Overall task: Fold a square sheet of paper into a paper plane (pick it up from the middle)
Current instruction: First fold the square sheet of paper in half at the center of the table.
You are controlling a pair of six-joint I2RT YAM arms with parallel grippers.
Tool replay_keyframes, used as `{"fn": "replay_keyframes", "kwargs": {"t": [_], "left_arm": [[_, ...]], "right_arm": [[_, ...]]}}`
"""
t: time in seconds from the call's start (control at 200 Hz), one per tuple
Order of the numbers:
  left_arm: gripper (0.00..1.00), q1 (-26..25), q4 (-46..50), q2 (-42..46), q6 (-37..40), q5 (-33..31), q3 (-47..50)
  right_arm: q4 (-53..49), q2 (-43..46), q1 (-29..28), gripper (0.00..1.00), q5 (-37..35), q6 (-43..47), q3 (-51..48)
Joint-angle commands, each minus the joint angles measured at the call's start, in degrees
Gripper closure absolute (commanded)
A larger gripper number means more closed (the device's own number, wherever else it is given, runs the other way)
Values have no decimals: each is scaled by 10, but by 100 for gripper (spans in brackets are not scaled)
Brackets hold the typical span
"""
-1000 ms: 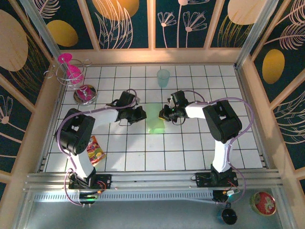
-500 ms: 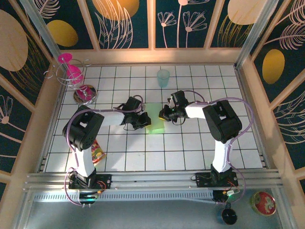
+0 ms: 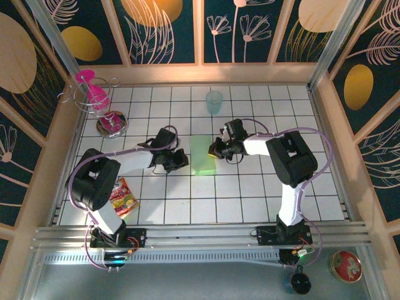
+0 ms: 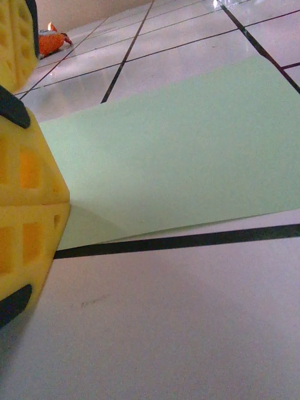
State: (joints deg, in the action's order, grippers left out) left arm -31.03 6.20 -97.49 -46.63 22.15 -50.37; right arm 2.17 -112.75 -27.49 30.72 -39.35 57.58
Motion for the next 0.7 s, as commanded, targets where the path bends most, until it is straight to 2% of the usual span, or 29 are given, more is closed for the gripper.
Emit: {"fn": "replay_keyframes", "kwargs": {"t": [0.0,0.125,0.305,0.436,0.696], "left_arm": [[90,-23,-20,-3,-22,27,-46],[90,-46,-36,-69,-29,42,-80],[91,-57,-51,-105,-30,51,-85],[91,-56,-72,-107,-33,76,-36],[91,-55,-29,-73,-3,31,63]], "right_arm": [[-136,-89,-3,94,-128,18,-63],[-132,-91,-4,94,-125,15,-63],[-134,-92,-4,94,-125,15,-62],[-135,-94,-4,94,-125,14,-61],[-140,-96,-3,94,-129,18,-58]]}}
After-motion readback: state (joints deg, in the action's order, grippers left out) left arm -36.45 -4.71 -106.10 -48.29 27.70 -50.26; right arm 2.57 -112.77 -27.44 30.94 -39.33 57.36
